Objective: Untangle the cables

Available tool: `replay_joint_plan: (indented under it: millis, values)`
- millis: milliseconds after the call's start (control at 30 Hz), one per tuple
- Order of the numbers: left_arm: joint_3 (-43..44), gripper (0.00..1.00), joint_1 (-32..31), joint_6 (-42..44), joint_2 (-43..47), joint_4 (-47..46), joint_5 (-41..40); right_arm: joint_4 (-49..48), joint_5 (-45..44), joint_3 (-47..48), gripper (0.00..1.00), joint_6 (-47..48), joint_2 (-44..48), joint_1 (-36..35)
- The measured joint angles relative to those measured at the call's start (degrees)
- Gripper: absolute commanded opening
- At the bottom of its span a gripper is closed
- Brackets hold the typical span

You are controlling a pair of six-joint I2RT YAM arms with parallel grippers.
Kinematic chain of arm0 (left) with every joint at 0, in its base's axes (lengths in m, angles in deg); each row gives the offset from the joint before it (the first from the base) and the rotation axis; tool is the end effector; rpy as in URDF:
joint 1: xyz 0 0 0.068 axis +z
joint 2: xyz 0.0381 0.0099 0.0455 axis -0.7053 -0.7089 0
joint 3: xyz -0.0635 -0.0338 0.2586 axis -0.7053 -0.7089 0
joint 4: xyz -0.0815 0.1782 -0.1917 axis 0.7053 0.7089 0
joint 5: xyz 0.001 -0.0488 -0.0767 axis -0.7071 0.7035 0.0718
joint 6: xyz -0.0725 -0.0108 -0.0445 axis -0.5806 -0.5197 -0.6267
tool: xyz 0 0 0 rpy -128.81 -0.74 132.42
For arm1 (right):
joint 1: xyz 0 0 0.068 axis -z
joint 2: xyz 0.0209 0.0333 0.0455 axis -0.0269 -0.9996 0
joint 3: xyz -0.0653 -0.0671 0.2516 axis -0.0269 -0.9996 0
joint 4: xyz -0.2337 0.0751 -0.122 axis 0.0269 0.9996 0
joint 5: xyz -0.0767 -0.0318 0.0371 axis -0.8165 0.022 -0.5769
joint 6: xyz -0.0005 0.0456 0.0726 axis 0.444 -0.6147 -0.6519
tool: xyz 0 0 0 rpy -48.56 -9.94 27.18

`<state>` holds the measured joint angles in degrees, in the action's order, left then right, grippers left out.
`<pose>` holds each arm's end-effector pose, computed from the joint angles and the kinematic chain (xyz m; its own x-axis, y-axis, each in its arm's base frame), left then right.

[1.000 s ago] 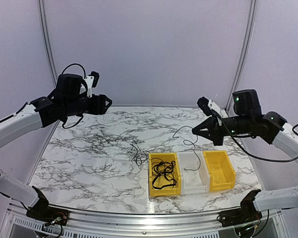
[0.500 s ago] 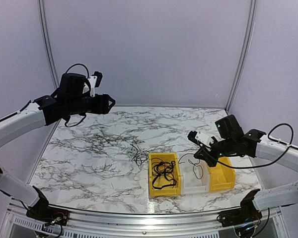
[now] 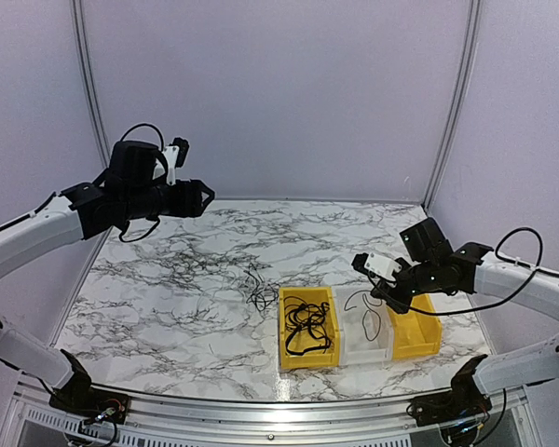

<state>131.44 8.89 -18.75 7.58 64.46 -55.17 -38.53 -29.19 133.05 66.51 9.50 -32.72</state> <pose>0.3027 -0.2128 0.3415 -0.3947 -0.0204 -0.9186 0.4472 0.8691 -0.2114 0.2217 0.1462 0.1848 -0.3040 -0.7652 -0.5675 -0.8496 0.4873 -0.2020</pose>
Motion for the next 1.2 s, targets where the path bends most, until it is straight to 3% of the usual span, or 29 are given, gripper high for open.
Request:
replay_joint_plan:
  millis: [367, 600, 700, 933, 1067, 1200]
  values:
    - [-2.36, 0.75, 0.0, -1.33, 1.11, 0.02, 0.0, 6.08, -0.11, -0.28, 0.0, 14.21, 3.37, 1.53]
    - [-2.64, 0.77, 0.0, -2.14, 2.12, -0.02, 0.0, 8.22, 1.46, 4.11, 0.0, 19.45, -6.82, 0.85]
    - [-2.64, 0.77, 0.0, -2.58, 2.29, -0.02, 0.0, 8.2, 1.49, 5.86, 0.13, 21.42, -10.91, 0.04]
    - [-4.15, 0.77, 0.0, -3.43, 3.61, -0.15, -0.02, 11.74, 0.55, 10.03, 0.3, 25.59, -12.79, -1.68]
    - [-5.66, 0.77, 0.0, -3.8, 4.81, -0.31, -0.24, 15.32, 0.15, 17.11, 0.39, 26.64, -12.87, -1.29]
    - [-7.61, 0.74, 0.0, -4.74, 5.51, -0.48, -0.44, 17.53, 1.29, 23.02, 0.39, 27.34, -11.82, -0.24]
